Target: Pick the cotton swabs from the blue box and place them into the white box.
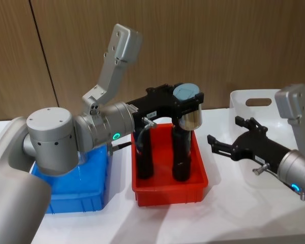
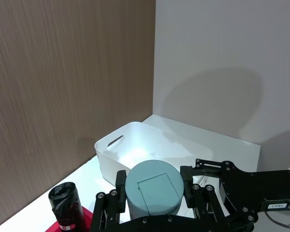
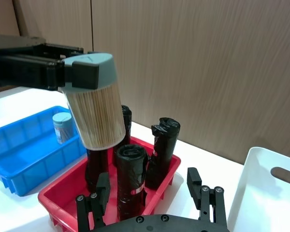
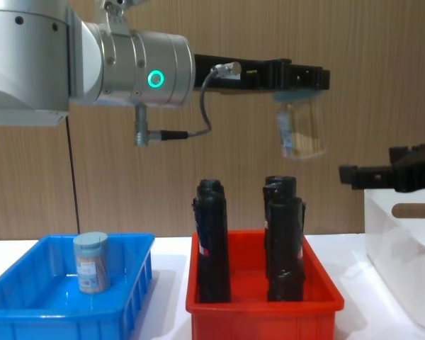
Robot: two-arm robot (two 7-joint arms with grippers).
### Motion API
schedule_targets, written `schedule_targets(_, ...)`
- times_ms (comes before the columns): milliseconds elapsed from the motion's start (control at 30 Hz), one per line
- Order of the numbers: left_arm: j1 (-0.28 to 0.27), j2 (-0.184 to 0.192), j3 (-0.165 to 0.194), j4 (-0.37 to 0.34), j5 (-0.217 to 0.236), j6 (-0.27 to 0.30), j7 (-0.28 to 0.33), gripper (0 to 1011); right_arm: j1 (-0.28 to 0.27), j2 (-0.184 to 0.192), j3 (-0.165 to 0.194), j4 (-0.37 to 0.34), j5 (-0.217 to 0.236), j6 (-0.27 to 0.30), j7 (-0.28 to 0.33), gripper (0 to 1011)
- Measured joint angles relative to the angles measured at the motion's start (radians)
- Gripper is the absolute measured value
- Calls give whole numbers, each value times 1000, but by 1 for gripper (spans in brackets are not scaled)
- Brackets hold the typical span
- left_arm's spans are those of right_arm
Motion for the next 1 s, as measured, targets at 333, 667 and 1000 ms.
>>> schedule_targets(333, 0, 0, 0, 0, 0, 0, 0, 670, 43, -9, 1, 27, 28, 15, 46, 1002)
schedule_targets(667, 0, 0, 0, 0, 0, 0, 0, 670, 76, -19, -3, 44, 62, 31, 96, 1001)
schedule_targets(1000, 0, 0, 0, 0, 0, 0, 0, 670, 97, -26, -12, 49, 84, 46, 148, 1001)
